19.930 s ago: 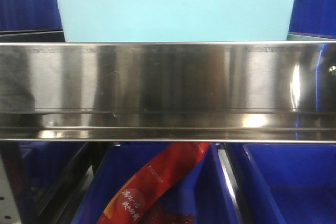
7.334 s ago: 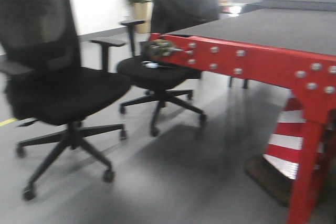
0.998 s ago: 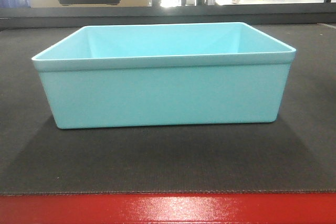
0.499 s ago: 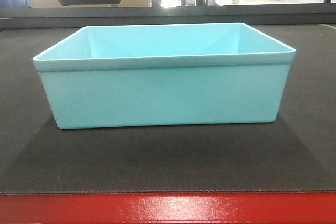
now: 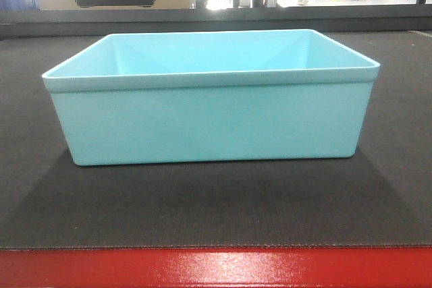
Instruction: Fetch blue bin and place on conveyor start
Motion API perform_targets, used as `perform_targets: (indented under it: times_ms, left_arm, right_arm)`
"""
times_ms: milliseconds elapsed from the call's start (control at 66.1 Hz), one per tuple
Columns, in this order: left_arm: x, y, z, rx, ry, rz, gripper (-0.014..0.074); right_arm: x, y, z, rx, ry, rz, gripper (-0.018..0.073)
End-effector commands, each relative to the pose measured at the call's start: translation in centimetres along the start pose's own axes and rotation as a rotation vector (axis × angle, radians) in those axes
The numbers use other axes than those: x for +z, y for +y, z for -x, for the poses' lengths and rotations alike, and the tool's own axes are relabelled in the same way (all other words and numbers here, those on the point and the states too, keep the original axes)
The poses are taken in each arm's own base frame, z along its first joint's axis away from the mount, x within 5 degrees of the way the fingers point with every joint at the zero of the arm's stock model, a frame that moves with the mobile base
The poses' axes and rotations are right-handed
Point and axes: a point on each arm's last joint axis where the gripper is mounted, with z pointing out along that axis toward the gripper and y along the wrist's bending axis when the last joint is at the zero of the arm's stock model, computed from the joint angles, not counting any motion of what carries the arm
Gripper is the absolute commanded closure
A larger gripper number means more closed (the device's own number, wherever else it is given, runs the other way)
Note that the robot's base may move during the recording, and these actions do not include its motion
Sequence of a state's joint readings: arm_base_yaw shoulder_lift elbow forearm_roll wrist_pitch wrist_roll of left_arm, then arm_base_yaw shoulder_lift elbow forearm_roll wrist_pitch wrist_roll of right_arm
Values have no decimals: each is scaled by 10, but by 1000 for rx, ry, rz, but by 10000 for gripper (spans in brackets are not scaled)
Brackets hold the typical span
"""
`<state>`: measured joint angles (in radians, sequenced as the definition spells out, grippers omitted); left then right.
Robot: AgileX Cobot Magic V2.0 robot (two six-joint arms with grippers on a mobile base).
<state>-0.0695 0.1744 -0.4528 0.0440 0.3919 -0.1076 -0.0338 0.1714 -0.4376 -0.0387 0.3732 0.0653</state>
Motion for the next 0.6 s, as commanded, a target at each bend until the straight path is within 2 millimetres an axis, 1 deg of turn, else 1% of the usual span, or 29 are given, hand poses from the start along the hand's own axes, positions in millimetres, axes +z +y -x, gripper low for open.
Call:
perform_targets:
  times_ms: [0,590]
  left_arm:
    - [-1,0,0,-3,-11,3,707]
    - [-1,0,1,-3,-22,2,707]
  right_arm:
    - [-1,0,4,-16,-44,-5,721]
    - [-1,0,5,-16,-58,-4,721]
